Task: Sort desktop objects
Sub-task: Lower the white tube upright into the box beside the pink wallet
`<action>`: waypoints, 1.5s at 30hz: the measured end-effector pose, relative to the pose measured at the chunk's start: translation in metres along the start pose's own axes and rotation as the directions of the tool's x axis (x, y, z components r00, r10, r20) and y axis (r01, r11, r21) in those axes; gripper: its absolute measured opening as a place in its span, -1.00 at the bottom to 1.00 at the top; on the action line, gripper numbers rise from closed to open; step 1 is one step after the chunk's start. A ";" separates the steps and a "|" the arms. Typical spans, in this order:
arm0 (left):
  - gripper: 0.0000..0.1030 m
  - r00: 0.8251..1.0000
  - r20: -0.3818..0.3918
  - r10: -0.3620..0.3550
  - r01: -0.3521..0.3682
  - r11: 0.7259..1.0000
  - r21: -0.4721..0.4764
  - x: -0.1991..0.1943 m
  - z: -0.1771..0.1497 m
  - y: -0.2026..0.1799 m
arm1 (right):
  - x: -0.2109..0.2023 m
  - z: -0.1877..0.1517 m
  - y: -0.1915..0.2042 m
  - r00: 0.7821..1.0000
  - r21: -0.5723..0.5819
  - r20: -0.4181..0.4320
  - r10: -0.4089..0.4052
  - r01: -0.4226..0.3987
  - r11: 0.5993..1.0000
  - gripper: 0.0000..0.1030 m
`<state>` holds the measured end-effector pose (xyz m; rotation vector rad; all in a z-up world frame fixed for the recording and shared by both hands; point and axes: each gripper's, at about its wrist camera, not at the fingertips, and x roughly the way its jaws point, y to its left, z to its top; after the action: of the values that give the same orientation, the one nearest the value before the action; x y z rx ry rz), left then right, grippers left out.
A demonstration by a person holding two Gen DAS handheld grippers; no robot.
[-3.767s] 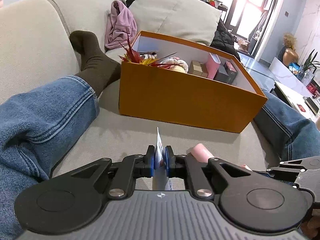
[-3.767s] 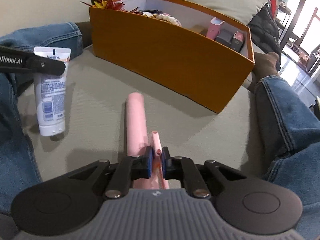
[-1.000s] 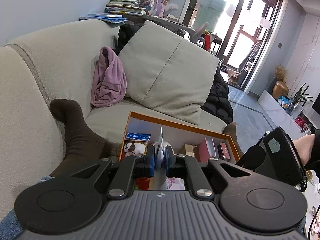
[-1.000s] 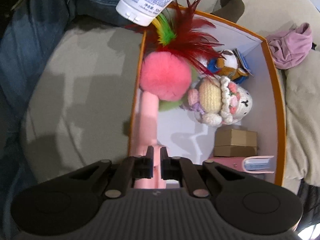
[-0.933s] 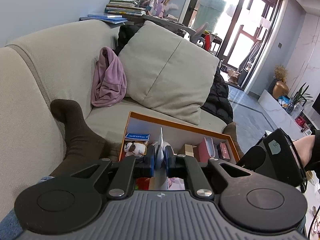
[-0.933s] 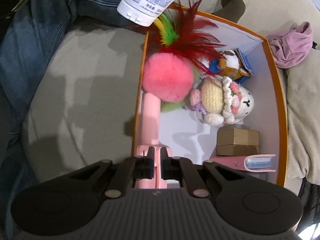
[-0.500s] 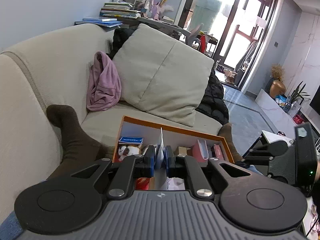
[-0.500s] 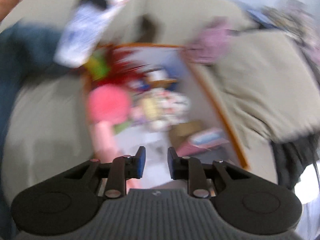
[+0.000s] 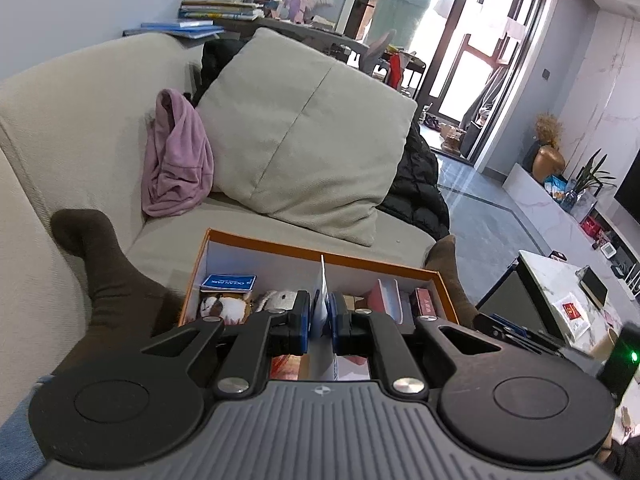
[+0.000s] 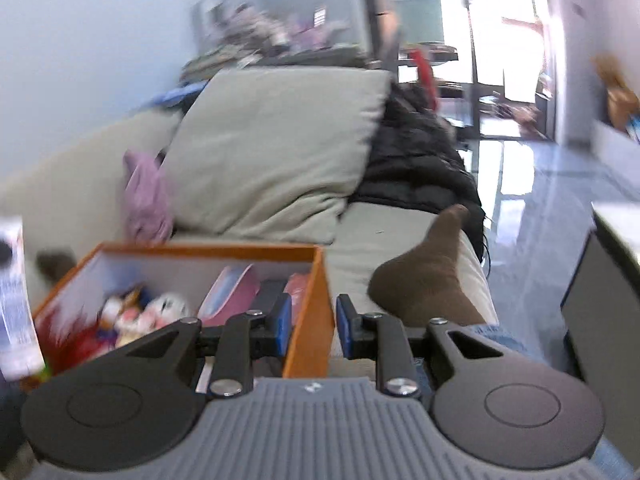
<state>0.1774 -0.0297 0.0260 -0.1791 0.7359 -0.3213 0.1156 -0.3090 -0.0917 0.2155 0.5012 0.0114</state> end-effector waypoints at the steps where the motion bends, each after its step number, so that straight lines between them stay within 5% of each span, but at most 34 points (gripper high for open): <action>1: -0.78 1.000 -0.006 0.000 0.000 1.000 -0.011 0.005 0.001 0.002 | 0.000 -0.004 -0.004 1.000 0.020 0.016 0.001 -0.001 1.000 -0.45; 20: -0.79 0.981 -0.174 -0.086 0.084 0.996 -0.013 0.101 -0.017 -0.038 | 0.003 -0.016 -0.019 0.999 0.095 -0.001 0.054 -0.054 0.994 -0.43; 37: -0.79 0.991 -0.126 0.034 -0.007 0.978 0.208 0.108 -0.041 -0.063 | 0.002 -0.017 -0.015 0.996 0.069 -0.005 0.084 -0.083 0.994 -0.43; 45: -0.79 0.996 -0.078 0.039 -0.023 0.982 0.188 0.092 -0.037 -0.062 | -0.003 -0.015 -0.010 0.994 0.052 0.002 0.106 -0.106 0.993 -0.42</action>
<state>0.2018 -0.1211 -0.0420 0.0231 0.7841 -0.3675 0.1053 -0.3157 -0.1047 0.2931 0.4905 0.1025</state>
